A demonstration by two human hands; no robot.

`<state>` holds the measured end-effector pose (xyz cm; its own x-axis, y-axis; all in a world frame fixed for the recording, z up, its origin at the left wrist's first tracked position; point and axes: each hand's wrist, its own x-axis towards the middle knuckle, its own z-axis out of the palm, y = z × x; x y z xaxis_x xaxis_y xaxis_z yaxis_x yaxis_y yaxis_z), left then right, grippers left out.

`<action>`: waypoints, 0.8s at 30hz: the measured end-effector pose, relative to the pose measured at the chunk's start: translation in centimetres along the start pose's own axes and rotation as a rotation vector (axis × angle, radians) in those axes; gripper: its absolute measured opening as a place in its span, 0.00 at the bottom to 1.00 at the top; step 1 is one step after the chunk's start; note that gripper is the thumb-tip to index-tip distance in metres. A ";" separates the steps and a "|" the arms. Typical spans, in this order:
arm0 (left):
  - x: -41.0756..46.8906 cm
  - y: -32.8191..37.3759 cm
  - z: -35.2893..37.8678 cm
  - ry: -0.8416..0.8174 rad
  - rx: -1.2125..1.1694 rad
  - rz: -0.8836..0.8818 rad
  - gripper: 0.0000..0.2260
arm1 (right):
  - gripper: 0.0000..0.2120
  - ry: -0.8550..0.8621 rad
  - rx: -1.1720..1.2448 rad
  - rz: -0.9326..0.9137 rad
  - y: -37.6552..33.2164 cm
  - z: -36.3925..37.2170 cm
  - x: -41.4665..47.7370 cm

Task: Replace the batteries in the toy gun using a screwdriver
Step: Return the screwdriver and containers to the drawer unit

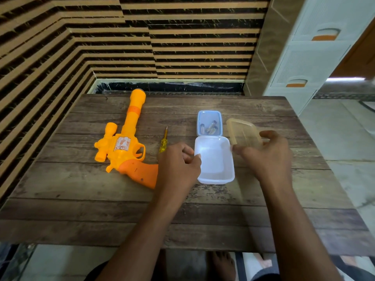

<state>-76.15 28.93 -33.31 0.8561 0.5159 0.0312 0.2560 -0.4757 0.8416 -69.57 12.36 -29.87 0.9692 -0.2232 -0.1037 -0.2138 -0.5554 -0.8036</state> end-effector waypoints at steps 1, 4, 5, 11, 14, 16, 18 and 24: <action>-0.1 0.1 0.1 0.002 -0.001 -0.003 0.06 | 0.40 -0.013 0.011 -0.010 -0.3 -0.2 -0.5; -0.1 0.4 0.2 0.004 -0.014 -0.013 0.06 | 0.40 -0.087 0.003 -0.055 -1.0 -0.3 -1.4; -0.1 0.5 0.3 0.003 -0.018 -0.013 0.06 | 0.42 -0.128 -0.020 -0.071 -1.1 -0.3 -1.6; 0.3 0.2 0.4 -0.004 -0.050 0.002 0.12 | 0.51 -0.323 -0.247 -0.147 -1.0 0.2 -2.4; 0.4 0.4 0.1 -0.011 -0.081 -0.005 0.13 | 0.48 -0.324 -0.262 -0.175 -1.2 0.0 -2.6; 0.3 0.5 0.0 -0.021 -0.087 -0.009 0.11 | 0.42 -0.323 -0.237 -0.164 -1.2 0.1 -2.6; 0.3 0.4 0.1 -0.028 -0.104 -0.025 0.10 | 0.31 -0.269 -0.226 -0.173 -0.9 0.3 -2.4; 0.3 0.4 0.0 -0.052 -0.113 -0.033 0.08 | 0.16 -0.159 -0.132 -0.102 0.4 1.3 -0.7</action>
<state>-75.82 28.85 -32.97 0.8712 0.4904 -0.0228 0.2343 -0.3744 0.8972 -70.19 13.39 -30.88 0.9914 -0.0377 -0.1255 -0.1182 -0.6707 -0.7323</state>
